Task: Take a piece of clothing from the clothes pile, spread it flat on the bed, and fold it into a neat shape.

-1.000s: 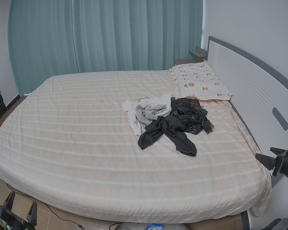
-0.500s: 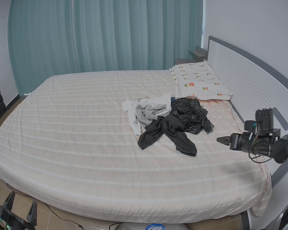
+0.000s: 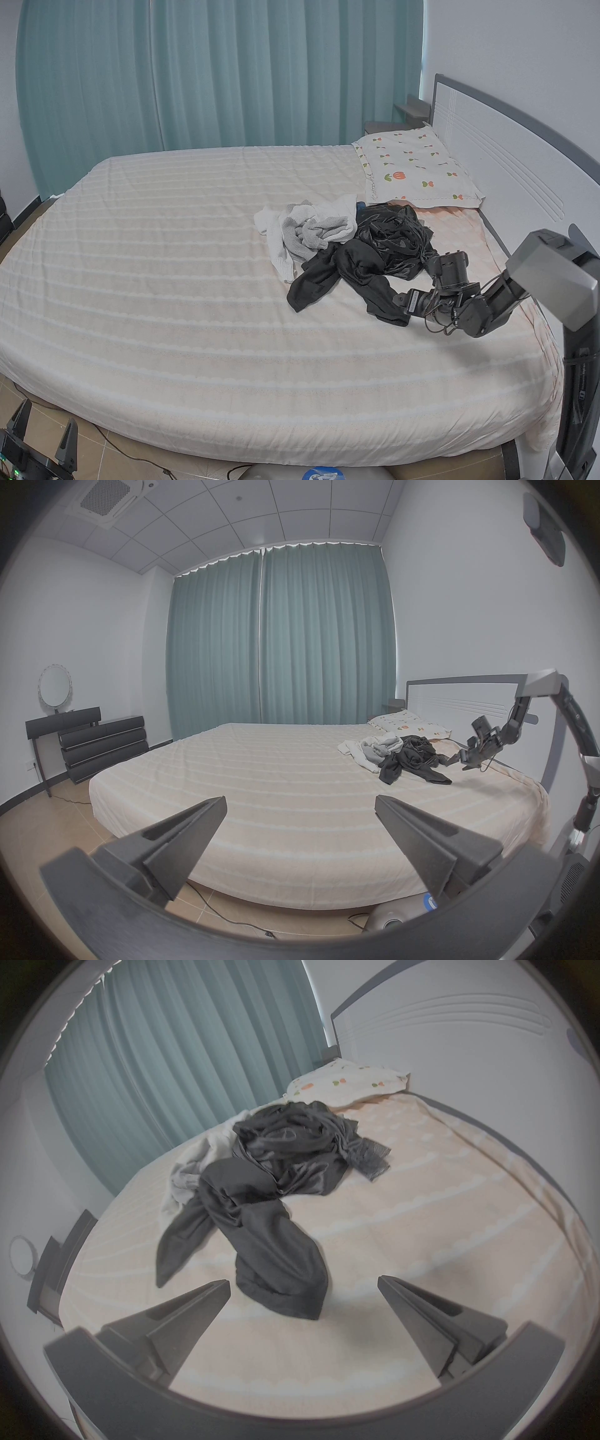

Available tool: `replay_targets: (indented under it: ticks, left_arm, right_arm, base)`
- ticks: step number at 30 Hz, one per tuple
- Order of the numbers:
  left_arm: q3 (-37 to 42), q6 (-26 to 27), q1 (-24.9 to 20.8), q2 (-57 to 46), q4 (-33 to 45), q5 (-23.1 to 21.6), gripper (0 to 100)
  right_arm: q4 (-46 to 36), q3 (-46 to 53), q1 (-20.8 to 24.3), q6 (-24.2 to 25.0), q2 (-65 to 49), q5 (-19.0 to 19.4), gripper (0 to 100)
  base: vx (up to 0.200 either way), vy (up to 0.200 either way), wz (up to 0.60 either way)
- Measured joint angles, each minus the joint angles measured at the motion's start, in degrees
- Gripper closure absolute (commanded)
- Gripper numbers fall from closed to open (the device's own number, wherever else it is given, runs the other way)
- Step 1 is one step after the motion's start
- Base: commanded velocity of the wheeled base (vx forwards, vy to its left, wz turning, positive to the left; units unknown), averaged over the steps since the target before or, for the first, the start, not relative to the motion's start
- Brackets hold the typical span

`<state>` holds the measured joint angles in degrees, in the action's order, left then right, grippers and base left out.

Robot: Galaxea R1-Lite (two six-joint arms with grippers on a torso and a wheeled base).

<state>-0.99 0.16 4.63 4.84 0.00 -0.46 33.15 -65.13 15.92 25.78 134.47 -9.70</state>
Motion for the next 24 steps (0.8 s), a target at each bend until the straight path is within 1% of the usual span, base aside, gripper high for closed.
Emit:
replay_targets:
  ticks: [4,8,16,17,24]
  left_arm:
    - [-0.02,-0.05,0.00,0.00,0.00,0.02,0]
    - [0.00,-0.06,0.00,0.00,0.00,0.02,0]
    - [-0.02,-0.06,-0.04,0.00,0.00,0.02,0]
    - [-0.02,-0.11,-0.04,0.00,0.00,0.02,0]
    - [-0.02,-0.21,-0.04,0.00,0.00,-0.02,0]
  right_arm:
    - [0.13,-6.11,0.78,0.87,6.57,-1.45,0]
    - [0.09,-10.74,1.16,1.17,10.86,-2.04,0]
    - [-0.39,-16.55,2.02,1.30,15.53,-2.41,0]
    - [-0.37,-17.34,2.07,1.30,16.04,-2.45,100]
    - [0.16,-19.81,2.29,1.41,17.94,-2.55,100]
  base:
    - [0.000,0.000,0.00]
    - [0.000,0.000,0.00]
    - [0.000,0.000,0.00]
    - [0.000,0.000,0.00]
    - [0.000,0.000,0.00]
